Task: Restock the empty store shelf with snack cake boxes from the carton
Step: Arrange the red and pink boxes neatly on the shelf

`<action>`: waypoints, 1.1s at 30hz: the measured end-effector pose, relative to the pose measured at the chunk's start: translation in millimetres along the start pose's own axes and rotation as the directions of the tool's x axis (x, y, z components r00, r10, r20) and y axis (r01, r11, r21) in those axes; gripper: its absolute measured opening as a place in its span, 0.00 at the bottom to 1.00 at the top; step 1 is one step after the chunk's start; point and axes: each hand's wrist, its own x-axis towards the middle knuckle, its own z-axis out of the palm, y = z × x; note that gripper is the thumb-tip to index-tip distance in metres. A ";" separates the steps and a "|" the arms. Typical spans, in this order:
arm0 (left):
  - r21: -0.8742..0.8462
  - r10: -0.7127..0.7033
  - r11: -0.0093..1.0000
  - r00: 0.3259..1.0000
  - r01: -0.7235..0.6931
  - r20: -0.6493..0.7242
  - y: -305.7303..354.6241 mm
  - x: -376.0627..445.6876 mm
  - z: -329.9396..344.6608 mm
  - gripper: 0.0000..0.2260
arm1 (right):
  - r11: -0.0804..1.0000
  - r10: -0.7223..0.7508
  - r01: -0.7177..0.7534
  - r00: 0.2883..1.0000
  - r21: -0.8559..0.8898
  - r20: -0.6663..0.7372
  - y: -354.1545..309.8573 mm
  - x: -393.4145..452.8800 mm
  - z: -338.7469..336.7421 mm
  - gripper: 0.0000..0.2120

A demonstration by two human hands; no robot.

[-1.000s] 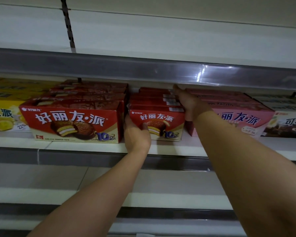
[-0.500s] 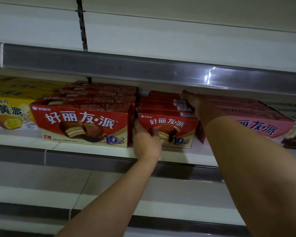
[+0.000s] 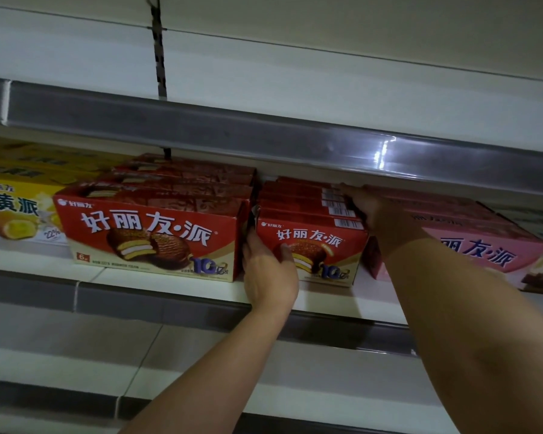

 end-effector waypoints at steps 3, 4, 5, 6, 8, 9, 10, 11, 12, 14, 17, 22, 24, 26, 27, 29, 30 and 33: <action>0.005 0.006 1.000 1.000 -0.006 0.001 0.9 0.7 0.4 0.26 | 0.999 -0.044 0.044 0.998 0.001 -0.037 3.3 5.1 -0.7 0.08; 0.007 0.005 1.000 1.000 -0.005 0.000 0.5 1.0 0.3 0.26 | 0.999 -0.042 0.041 0.999 -0.006 -0.034 3.0 4.6 1.0 0.08; 0.009 0.004 1.000 1.000 -0.004 -0.001 0.5 1.3 0.3 0.26 | 0.999 -0.036 0.036 0.999 -0.016 -0.028 2.3 2.2 3.4 0.08; 0.012 0.002 1.000 1.000 -0.002 -0.003 0.1 1.3 0.4 0.26 | 0.999 -0.032 0.031 0.999 -0.033 -0.027 1.0 -1.0 5.3 0.09; 0.014 0.003 1.000 1.000 -0.003 -0.006 -0.4 0.9 0.2 0.26 | 0.999 -0.040 0.040 0.999 -0.012 -0.034 0.1 -7.1 7.7 0.21; 0.010 0.004 1.000 1.000 -0.004 -0.006 -0.1 0.7 0.2 0.25 | 0.999 -0.038 0.038 0.999 0.008 -0.039 0.0 -8.8 6.0 0.27; 0.003 0.003 1.000 1.000 -0.003 -0.006 -0.4 0.8 0.3 0.25 | 0.999 -0.041 0.042 0.998 0.028 -0.040 1.0 -8.6 3.5 0.30; -0.001 0.001 1.000 1.000 -0.001 -0.008 0.3 1.1 0.3 0.25 | 0.998 -0.038 0.039 0.999 0.054 -0.034 2.2 -9.7 1.8 0.31; -0.002 -0.001 1.000 1.000 0.001 -0.012 0.9 1.7 0.7 0.25 | 0.995 -0.022 0.024 0.999 0.092 -0.027 3.7 -11.8 0.2 0.30; -0.012 -0.013 1.000 0.999 0.013 -0.031 2.6 1.1 1.2 0.26 | 0.983 0.022 -0.020 1.000 0.180 -0.009 10.0 -16.3 -3.3 0.29; -0.045 0.003 0.999 0.996 -0.007 -0.086 9.1 -6.4 -0.1 0.30 | 0.936 0.016 -0.014 1.000 0.352 -0.002 25.6 -23.7 -1.2 0.29; -0.037 0.093 0.995 0.990 -0.097 -0.107 18.1 -21.4 -5.8 0.33 | 0.862 0.018 0.044 0.993 0.506 -0.116 44.2 -57.2 18.9 0.20; -0.029 0.085 0.996 0.995 -0.087 -0.056 18.5 -22.8 -6.6 0.33 | 0.837 0.027 0.055 0.990 0.545 -0.140 37.5 -62.3 23.6 0.20; -0.009 0.085 0.996 0.996 -0.085 -0.008 19.3 -21.3 -7.5 0.33 | 0.852 0.008 0.070 0.989 0.518 -0.148 30.8 -58.2 24.8 0.22; -0.001 0.080 0.997 0.997 -0.080 0.012 20.2 -19.7 -8.5 0.34 | 0.861 -0.002 0.087 0.986 0.500 -0.169 27.5 -58.3 25.2 0.21; 0.013 0.065 0.998 0.997 -0.065 0.033 21.2 -16.5 -11.3 0.34 | 0.887 -0.008 0.102 0.979 0.450 -0.206 26.2 -57.9 26.3 0.20; 0.021 0.062 0.998 0.998 -0.063 0.025 20.9 -15.7 -12.9 0.34 | 0.913 -0.021 0.110 0.975 0.393 -0.223 27.6 -57.2 26.7 0.22; 0.044 0.089 0.995 0.991 -0.085 -0.102 23.6 -26.9 -15.1 0.31 | 0.990 -0.134 0.142 0.927 -0.001 -0.350 36.3 -69.4 26.5 0.27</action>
